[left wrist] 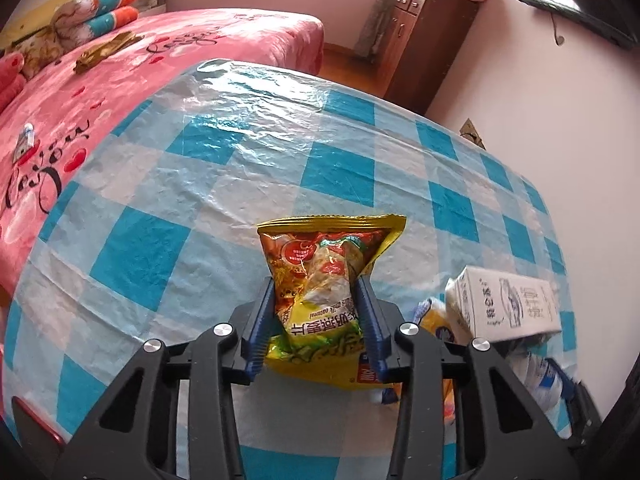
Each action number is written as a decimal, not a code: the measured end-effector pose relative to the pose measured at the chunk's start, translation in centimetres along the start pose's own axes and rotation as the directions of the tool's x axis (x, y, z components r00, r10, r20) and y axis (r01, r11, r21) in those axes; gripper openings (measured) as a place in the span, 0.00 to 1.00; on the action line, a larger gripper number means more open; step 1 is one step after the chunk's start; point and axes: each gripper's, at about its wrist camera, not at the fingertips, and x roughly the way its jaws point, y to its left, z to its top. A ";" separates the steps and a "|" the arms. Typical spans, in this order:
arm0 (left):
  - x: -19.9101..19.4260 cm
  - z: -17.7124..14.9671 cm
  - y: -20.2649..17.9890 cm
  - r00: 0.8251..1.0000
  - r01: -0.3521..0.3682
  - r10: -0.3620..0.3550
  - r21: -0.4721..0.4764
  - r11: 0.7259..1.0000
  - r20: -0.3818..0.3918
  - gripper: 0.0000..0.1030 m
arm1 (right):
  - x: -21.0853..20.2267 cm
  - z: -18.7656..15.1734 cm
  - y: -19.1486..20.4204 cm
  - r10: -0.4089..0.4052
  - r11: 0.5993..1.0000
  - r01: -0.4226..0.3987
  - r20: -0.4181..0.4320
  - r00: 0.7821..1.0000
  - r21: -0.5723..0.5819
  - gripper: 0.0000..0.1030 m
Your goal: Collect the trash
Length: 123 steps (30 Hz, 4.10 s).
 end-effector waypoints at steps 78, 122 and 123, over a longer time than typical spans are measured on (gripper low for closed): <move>-3.9 -6.6 -1.5 0.999 -0.031 0.020 0.252 0.967 0.045 0.40 | -1.2 -1.8 2.3 0.074 0.983 -0.077 -0.024 0.997 -0.166 0.63; -14.9 -11.1 8.3 0.987 0.027 -0.055 0.175 0.984 0.154 0.39 | -4.9 -5.5 4.5 0.110 0.991 -0.111 -0.020 0.994 -0.076 0.63; -15.1 -11.1 8.6 0.986 0.025 -0.053 0.172 0.985 0.159 0.39 | -5.0 -5.6 4.7 0.109 0.991 -0.110 -0.020 0.994 -0.079 0.63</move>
